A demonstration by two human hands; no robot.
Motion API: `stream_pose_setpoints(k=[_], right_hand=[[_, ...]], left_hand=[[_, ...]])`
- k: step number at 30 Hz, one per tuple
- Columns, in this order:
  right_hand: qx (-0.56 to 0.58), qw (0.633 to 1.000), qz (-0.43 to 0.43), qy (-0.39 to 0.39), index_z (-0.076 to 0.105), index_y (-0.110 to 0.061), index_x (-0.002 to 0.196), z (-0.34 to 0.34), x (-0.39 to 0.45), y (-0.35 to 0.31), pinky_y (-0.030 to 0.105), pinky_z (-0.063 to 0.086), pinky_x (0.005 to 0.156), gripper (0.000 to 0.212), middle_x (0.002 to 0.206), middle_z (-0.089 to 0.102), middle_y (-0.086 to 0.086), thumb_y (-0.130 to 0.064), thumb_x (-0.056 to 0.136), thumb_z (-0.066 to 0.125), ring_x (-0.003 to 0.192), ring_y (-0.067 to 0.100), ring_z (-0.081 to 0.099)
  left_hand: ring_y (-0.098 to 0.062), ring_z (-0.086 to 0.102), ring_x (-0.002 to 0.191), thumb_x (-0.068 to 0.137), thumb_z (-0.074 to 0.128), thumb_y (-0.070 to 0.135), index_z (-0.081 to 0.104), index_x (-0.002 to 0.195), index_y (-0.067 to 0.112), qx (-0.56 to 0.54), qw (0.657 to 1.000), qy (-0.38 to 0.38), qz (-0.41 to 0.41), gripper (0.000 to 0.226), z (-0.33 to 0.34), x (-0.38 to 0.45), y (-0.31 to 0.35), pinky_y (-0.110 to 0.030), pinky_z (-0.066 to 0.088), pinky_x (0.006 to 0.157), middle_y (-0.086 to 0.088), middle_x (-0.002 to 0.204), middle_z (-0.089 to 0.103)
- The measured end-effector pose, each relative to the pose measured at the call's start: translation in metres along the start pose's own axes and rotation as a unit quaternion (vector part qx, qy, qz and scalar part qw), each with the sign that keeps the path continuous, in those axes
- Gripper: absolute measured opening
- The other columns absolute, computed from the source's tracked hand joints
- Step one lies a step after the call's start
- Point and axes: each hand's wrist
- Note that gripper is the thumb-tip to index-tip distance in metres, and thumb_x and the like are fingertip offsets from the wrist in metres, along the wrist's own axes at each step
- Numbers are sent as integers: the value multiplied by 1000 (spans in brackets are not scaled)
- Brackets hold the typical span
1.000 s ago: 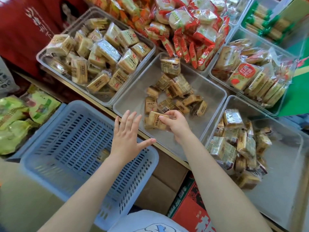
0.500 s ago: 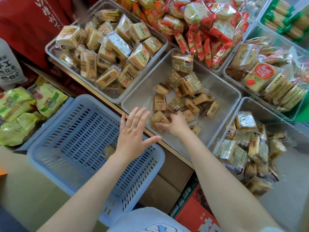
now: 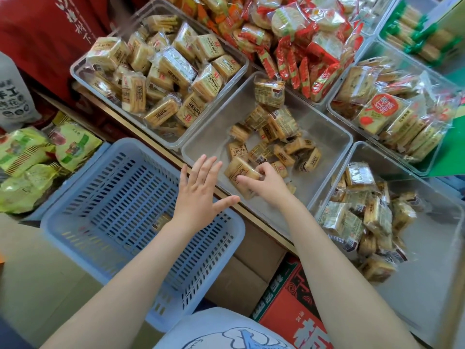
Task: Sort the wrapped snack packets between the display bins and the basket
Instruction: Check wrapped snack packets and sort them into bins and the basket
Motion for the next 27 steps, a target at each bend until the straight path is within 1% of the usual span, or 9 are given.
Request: stream_pose_setpoints(k=[3,6,7,9,11,12,19,23,27], right_hand=[[98,994,-28,26,53,-16,120,-12,-40,-11,45,60,91,51,119,67,8,-47,86,77,107,23,68],[239,969,-58,31,55,-9,124,-18,-93,-26,47,61,90,43,118,72,15,-38,95,68,105,30,72],[269,960,-67,27,56,-8,125,-18,-111,-29,45,61,88,40,116,73,14,-36,98,65,104,29,73],[285,955,-77,18,62,-11,122,-13,-143,-30,36,60,82,33,112,76,9,-34,99,62,101,25,73],[262,962,-75,18,67,-17,117,-5,-170,-25,33,59,80,31,108,77,4,-38,96,63,98,22,73],[243,967,-71,19,69,-19,114,-2,-181,-20,34,58,83,29,106,78,3,-40,96,63,98,21,73],[248,967,-44,27,65,-17,117,21,-231,4,48,59,86,30,105,75,4,-40,103,53,99,23,73],[274,961,-31,11,67,-15,113,33,-249,9,58,57,92,27,100,76,3,-37,104,54,100,26,72],[273,962,-30,7,65,-12,115,41,-267,7,56,54,91,42,102,72,8,-44,90,55,99,28,68]], left_hand=[[-17,-3,158,82,13,89,22,162,17,12,1000,-14,-2,108,-21,-6,16,-44,-12,126,-2,171,14],[-19,22,154,84,35,84,31,158,17,-189,982,-6,-28,100,-42,-22,44,-40,14,128,-3,164,33],[-17,38,146,85,44,81,38,155,21,-301,952,-23,-49,92,-50,-28,55,-41,30,123,-1,156,45],[-18,64,121,87,61,69,53,139,23,-513,850,-59,-102,70,-65,-42,77,-45,54,102,-1,133,66],[-23,74,102,92,67,51,60,126,19,-613,770,-88,-154,47,-79,-58,91,-43,61,84,-9,117,74],[-25,75,98,91,69,45,61,121,18,-623,758,-94,-165,42,-83,-67,93,-42,62,78,-11,114,75],[-22,73,104,77,82,40,60,124,24,-580,785,-157,-150,54,-87,-134,81,-45,61,86,-4,114,74],[-25,73,105,95,69,33,62,125,20,-594,772,-150,-169,33,-89,-163,81,-50,62,84,-7,114,75],[-27,74,101,96,67,29,65,120,17,-605,763,-135,-183,28,-94,-178,78,-49,62,81,-8,109,77]])
Point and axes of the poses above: each hand's wrist, its own x-axis towards the middle knuckle, its own z-axis out of the palm, y = z × x
